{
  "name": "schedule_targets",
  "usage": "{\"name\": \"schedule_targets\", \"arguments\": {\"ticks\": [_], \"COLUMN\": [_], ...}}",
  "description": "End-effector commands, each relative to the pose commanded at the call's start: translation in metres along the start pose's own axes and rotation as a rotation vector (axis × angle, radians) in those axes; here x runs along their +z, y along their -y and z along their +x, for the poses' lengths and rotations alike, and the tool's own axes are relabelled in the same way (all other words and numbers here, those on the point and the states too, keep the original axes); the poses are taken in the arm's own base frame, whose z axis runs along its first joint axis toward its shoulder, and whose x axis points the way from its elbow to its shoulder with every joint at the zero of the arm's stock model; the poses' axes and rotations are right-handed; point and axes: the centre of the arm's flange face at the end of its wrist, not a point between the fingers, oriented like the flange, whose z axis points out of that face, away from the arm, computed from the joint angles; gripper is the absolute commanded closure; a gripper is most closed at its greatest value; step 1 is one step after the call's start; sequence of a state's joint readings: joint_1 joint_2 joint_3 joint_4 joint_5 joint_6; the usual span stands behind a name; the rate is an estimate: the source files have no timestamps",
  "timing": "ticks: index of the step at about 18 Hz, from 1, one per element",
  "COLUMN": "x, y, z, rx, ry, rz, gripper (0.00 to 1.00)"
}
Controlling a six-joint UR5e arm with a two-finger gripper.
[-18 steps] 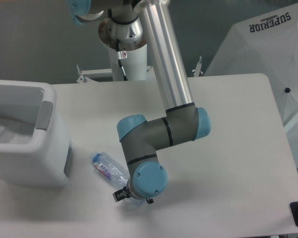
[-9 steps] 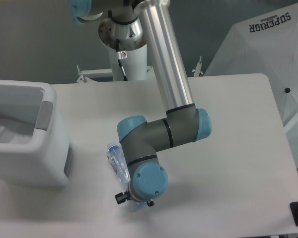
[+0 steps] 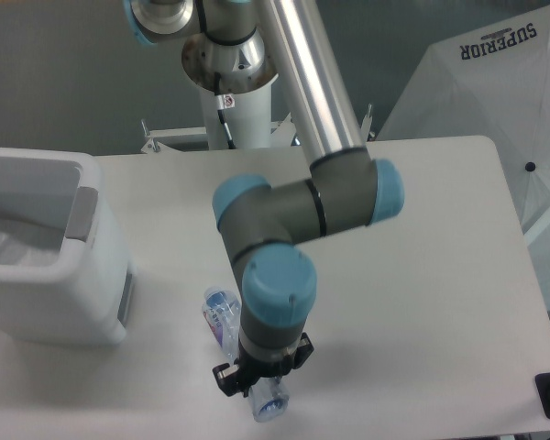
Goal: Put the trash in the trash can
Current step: 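Grasp the clear plastic bottle and lift it off the table, then carry the bottle over the white bin and lower it in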
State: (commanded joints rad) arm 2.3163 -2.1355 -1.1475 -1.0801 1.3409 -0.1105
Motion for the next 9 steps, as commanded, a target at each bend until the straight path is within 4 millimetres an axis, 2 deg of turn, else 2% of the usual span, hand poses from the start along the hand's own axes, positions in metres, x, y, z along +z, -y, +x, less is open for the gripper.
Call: {"name": "schedule_targets", "arguments": {"ticks": [5,9], "x": [-0.102,-0.161], "y": [0.013,0.012], "z": [0.043,0.069], "rx": [0.091,0.167], "ry": [-0.164,-0.257], "rz": [0.158,0.295], "gripper": [0.52,0.52]}}
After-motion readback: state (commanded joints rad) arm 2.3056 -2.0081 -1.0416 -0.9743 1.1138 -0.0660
